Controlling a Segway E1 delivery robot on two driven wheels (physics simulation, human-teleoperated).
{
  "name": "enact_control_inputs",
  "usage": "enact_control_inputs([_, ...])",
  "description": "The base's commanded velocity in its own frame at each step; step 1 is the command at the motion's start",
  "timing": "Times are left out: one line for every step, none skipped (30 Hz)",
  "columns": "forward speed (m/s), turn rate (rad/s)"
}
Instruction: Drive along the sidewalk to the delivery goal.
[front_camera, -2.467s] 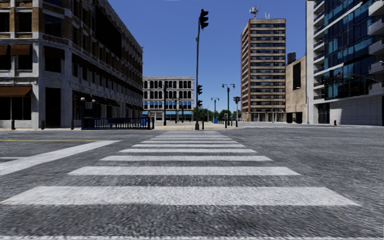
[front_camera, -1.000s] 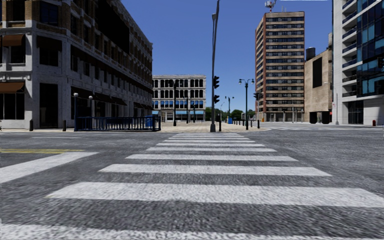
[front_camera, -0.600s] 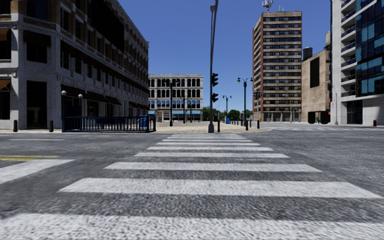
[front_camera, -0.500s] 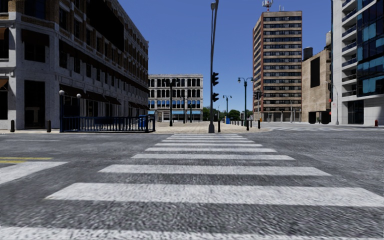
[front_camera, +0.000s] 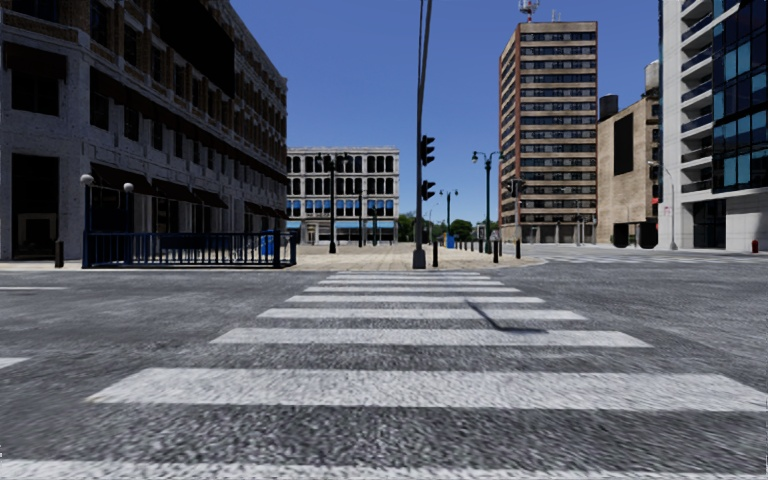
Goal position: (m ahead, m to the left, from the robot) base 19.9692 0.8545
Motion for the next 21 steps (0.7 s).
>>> enact_control_inputs([2.0, 0.0])
enact_control_inputs([2.0, 0.0])
enact_control_inputs([2.0, 0.0])
enact_control_inputs([2.0, 0.0])
enact_control_inputs([2.0, 0.0])
enact_control_inputs([2.0, 0.0])
enact_control_inputs([2.0, 0.0])
enact_control_inputs([2.0, 0.0])
enact_control_inputs([2.0, 0.0])
enact_control_inputs([2.0, 0.0])
enact_control_inputs([2.0, 0.0])
enact_control_inputs([2.0, 0.0])
enact_control_inputs([2.0, 0.0])
enact_control_inputs([2.0, 0.0])
enact_control_inputs([2.0, 0.0])
enact_control_inputs([2.0, 0.0])
enact_control_inputs([2.0, 0.0])
enact_control_inputs([2.0, 0.0])
enact_control_inputs([2.0, 0.0])
enact_control_inputs([2.0, 0.0])
enact_control_inputs([2.0, 0.0])
